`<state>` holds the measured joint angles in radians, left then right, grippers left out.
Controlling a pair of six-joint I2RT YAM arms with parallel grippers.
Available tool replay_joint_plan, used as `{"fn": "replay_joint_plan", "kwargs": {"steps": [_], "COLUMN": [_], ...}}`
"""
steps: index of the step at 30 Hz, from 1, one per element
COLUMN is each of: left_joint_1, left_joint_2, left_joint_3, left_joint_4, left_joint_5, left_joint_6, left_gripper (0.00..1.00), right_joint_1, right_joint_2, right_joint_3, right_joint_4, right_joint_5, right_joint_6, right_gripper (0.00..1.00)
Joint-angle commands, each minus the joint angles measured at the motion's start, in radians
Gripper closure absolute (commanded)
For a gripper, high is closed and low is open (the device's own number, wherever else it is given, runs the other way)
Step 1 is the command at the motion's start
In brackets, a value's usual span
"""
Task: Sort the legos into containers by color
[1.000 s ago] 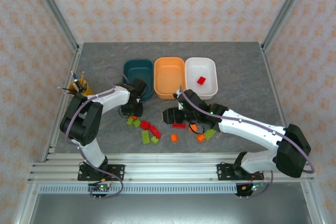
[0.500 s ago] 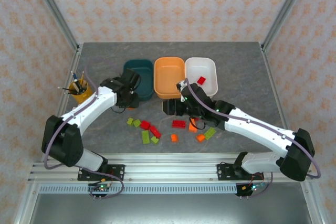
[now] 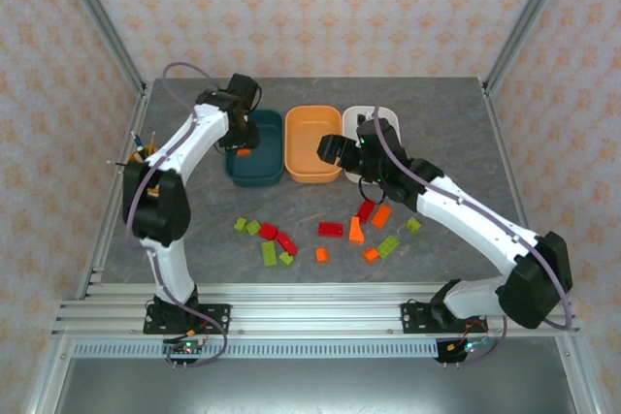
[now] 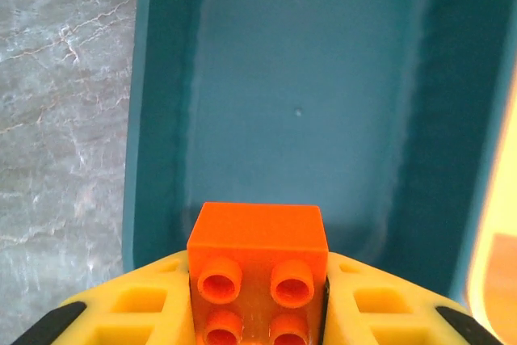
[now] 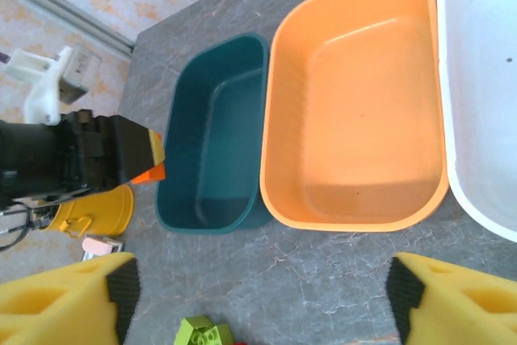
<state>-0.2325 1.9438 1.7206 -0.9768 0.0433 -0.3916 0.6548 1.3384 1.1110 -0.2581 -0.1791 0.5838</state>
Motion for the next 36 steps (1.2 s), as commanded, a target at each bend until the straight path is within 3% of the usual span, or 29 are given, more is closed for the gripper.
{"fn": "replay_joint_plan", "kwargs": {"steps": [1, 6, 16, 21, 25, 28, 32, 36], "left_joint_1": [0.011, 0.015, 0.017, 0.016, 0.017, 0.016, -0.005, -0.052], "left_joint_2": [0.099, 0.238, 0.402, 0.412, 0.365, 0.289, 0.124, -0.096], "left_joint_3": [0.09, 0.203, 0.334, 0.335, 0.334, 0.328, 0.265, 0.097], "left_joint_4": [-0.047, -0.046, -0.044, -0.049, -0.05, -0.045, 0.005, 0.103], "left_joint_5": [-0.045, -0.031, 0.002, 0.004, 0.012, 0.02, 0.072, 0.176], "left_joint_6": [0.016, 0.019, -0.004, -0.009, -0.015, -0.032, -0.052, -0.065], "left_gripper": [0.71, 0.7, 0.68, 0.52, 0.35, 0.28, 0.18, 0.12], "right_joint_1": [-0.036, -0.056, -0.073, -0.076, -0.101, -0.148, -0.276, -0.371], "right_joint_2": [0.058, 0.098, 0.079, 0.053, -0.002, -0.064, -0.149, -0.184], "right_joint_3": [0.063, 0.118, 0.098, 0.127, 0.115, 0.059, -0.1, -0.239], "right_joint_4": [-0.042, -0.164, -0.241, -0.347, -0.494, -0.626, -0.685, -0.659], "right_joint_5": [-0.074, -0.084, -0.073, 0.025, 0.158, 0.235, 0.167, 0.071], "right_joint_6": [0.073, 0.073, 0.058, 0.049, 0.095, 0.18, 0.268, 0.301], "right_gripper": [0.13, 0.04, 0.03, 0.04, 0.08, 0.11, 0.14, 0.13]}}
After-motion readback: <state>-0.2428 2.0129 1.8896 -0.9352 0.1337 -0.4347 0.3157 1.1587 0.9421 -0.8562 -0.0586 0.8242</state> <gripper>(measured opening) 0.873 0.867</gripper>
